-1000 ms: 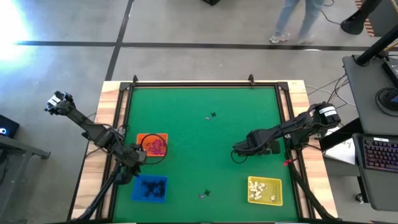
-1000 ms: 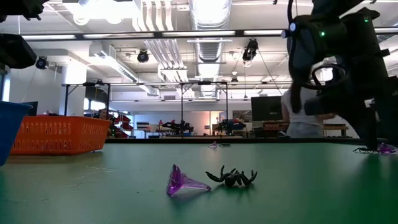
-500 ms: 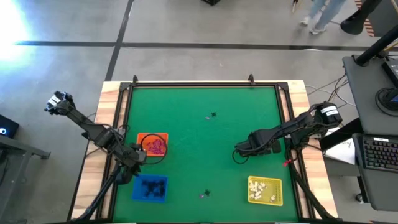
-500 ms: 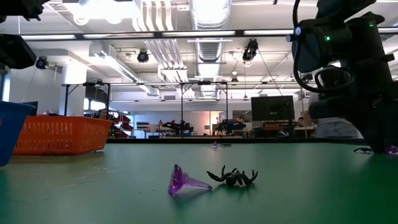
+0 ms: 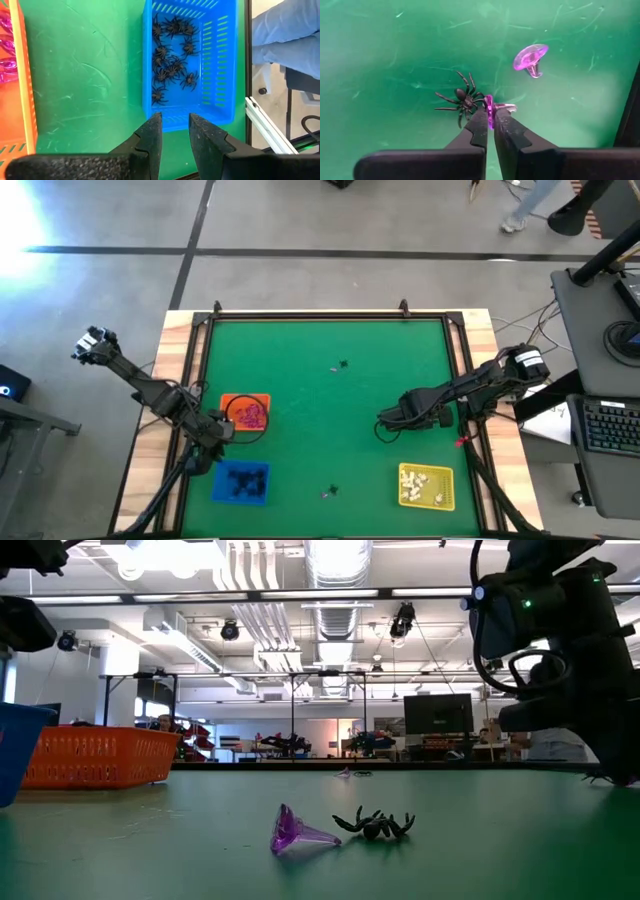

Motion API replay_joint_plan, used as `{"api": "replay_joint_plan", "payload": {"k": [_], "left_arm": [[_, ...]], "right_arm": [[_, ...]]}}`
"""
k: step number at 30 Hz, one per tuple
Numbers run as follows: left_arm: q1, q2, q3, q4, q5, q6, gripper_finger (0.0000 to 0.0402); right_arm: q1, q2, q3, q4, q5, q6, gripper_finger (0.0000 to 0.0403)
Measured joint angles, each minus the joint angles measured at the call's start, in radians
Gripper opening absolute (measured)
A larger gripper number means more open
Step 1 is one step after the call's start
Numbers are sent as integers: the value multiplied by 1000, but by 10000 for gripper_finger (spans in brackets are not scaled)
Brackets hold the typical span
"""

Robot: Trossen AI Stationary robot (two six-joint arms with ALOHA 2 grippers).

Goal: Sort Halloween decoration
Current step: Put the violet witch hat toy into the orange bin

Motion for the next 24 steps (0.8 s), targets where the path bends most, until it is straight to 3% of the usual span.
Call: {"api": "replay_joint_plan", "payload": {"k": [12, 20, 24], "left_arm": [[0, -23, 0, -8, 0, 4, 78], [0, -23, 0, -15, 0, 26, 78], [0, -22, 0, -15, 0, 27, 78]], "right_arm": [[49, -1, 86, -73, 23, 14, 9], [53, -6, 88, -183, -7, 15, 9], [49, -7, 78, -156, 12, -9, 9]]}}
